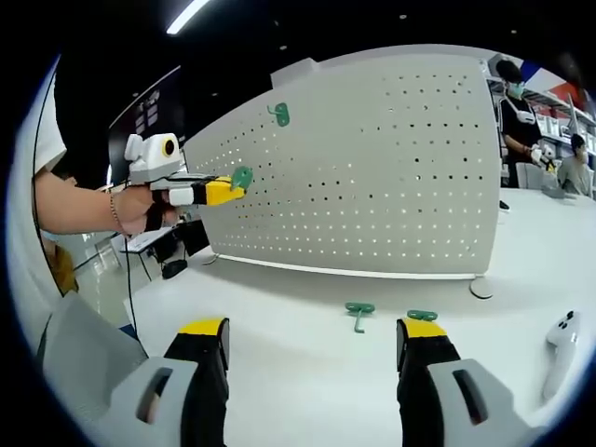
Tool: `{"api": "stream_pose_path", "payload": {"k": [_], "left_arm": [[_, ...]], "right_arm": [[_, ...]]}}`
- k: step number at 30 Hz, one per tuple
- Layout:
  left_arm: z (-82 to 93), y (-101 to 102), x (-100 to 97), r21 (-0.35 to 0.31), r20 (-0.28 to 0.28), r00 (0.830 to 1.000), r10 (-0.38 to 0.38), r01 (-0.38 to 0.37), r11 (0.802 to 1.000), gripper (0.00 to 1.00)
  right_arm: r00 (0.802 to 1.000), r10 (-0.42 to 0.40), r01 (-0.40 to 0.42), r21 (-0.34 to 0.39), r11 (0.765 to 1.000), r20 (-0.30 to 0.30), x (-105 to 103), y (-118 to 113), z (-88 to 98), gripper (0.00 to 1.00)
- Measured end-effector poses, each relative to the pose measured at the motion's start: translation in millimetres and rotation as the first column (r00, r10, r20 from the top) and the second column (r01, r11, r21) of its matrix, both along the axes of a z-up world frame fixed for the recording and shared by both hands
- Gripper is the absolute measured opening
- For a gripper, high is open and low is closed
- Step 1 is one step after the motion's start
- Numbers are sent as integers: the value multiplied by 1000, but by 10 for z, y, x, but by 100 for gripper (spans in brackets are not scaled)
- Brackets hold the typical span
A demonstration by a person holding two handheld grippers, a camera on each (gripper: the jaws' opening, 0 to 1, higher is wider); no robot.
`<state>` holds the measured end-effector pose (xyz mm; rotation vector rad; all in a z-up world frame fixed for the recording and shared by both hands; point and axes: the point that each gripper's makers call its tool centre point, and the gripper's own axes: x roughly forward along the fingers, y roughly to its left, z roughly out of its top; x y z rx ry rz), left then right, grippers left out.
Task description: Insert the hook assembly into the mounting plate slot until the hook locks in place.
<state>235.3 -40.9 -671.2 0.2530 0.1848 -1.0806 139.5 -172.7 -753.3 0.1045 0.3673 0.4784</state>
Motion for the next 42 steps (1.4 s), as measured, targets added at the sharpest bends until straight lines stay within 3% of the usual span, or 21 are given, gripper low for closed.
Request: {"api": "stream_pose_path", "payload": {"k": [24,42], "left_arm": [[307,191,-251,-176,3,996,84,-82,981,2],[360,218,-288,-205,10,995,99,-94,974,2]], "right_arm": [[1000,1,-1,4,1000,1,-4,0,5,71],[1000,7,-7,1,1000,1,-2,16,14,70]]}}
